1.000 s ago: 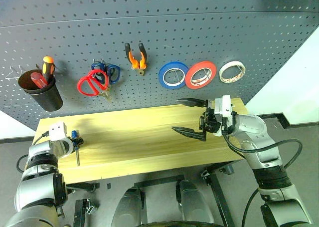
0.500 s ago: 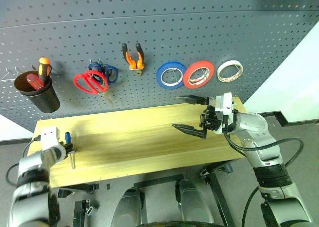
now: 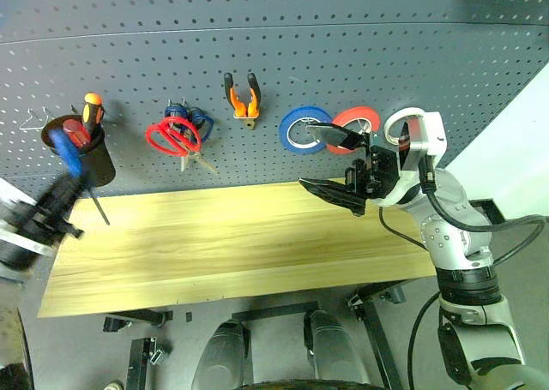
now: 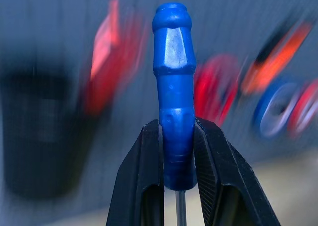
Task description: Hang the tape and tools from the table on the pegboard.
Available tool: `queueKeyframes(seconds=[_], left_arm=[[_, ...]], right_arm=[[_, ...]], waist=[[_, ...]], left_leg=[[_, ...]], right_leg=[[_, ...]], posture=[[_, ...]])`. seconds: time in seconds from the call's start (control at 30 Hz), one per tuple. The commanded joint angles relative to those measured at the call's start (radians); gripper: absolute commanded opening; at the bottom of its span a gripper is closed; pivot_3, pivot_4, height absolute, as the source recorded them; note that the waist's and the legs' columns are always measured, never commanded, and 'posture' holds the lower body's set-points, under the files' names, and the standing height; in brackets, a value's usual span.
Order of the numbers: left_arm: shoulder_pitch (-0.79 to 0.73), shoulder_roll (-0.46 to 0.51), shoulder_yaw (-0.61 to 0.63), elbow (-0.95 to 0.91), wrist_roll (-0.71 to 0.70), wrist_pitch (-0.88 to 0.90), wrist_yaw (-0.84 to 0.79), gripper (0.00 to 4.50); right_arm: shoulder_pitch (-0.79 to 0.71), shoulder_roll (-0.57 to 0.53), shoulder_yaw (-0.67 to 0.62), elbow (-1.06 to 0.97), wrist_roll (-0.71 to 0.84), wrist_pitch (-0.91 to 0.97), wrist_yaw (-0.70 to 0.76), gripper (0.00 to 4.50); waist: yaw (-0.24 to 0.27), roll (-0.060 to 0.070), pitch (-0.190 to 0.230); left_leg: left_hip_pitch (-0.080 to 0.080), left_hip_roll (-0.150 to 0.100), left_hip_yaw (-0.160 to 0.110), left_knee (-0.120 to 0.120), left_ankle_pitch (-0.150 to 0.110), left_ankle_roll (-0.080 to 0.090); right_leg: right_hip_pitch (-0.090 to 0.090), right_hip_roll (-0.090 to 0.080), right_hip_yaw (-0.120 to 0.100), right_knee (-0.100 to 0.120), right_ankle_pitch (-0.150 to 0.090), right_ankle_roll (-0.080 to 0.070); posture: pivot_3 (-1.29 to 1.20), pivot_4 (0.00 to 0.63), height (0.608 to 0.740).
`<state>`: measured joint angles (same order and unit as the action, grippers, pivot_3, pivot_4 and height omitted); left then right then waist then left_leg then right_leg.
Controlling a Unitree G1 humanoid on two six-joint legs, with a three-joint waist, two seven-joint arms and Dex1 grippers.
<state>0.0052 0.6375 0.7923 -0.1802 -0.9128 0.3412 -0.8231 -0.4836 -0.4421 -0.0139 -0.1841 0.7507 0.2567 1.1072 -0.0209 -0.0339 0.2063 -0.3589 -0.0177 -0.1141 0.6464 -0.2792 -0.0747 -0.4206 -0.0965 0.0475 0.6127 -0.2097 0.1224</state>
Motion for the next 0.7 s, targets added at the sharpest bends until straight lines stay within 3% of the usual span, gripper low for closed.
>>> queueKeyframes(seconds=[0.03,0.17,0.3,0.43,0.7], left_arm=[[-0.132,0.065,0.08,0.023,-0.049,-0.06,0.046,0.48],[-0.31,0.138,0.061,0.137,0.034,-0.142,0.111,0.48],[-0.427,0.205,-0.036,0.321,0.246,-0.322,0.111,0.48],[-0.501,0.211,-0.123,0.499,0.358,-0.457,0.067,0.48],[-0.598,0.185,-0.201,0.774,0.431,-0.613,0.025,0.48]], right_arm=[[-0.019,0.006,-0.025,-0.01,0.012,-0.015,0.02,4.5],[-0.013,0.009,-0.028,0.009,0.001,-0.03,0.035,4.5],[-0.008,0.01,-0.028,0.016,-0.006,-0.043,0.043,4.5],[-0.002,0.014,-0.026,0.019,-0.018,-0.054,0.043,4.5],[0.019,0.011,-0.033,-0.005,-0.024,-0.057,0.026,4.5]], waist=[[0.002,0.0,0.0],[0.003,-0.001,-0.001],[0.0,-0.001,-0.002],[0.001,0.0,-0.002],[-0.002,-0.001,-0.003]], left_leg=[[0.0,0.0,0.0,0.0,0.0,0.0],[0.001,0.0,0.0,0.0,0.0,0.0],[0.001,0.0,0.001,0.0,0.0,0.0],[0.001,0.0,0.001,-0.001,0.0,0.0],[0.0,0.0,0.001,0.0,0.0,0.0]], right_leg=[[0.0,0.0,0.0,0.0,0.0,0.0],[0.001,0.0,0.0,0.0,0.001,0.002],[0.001,0.0,0.0,0.0,0.002,0.004],[0.001,0.0,0.0,0.0,0.002,0.004],[0.0,0.0,0.0,0.0,0.002,0.004]], posture=[[0.01,0.107,0.74],[0.01,0.101,0.74],[0.01,0.099,0.74],[0.01,0.097,0.74],[-0.02,0.092,0.74]])
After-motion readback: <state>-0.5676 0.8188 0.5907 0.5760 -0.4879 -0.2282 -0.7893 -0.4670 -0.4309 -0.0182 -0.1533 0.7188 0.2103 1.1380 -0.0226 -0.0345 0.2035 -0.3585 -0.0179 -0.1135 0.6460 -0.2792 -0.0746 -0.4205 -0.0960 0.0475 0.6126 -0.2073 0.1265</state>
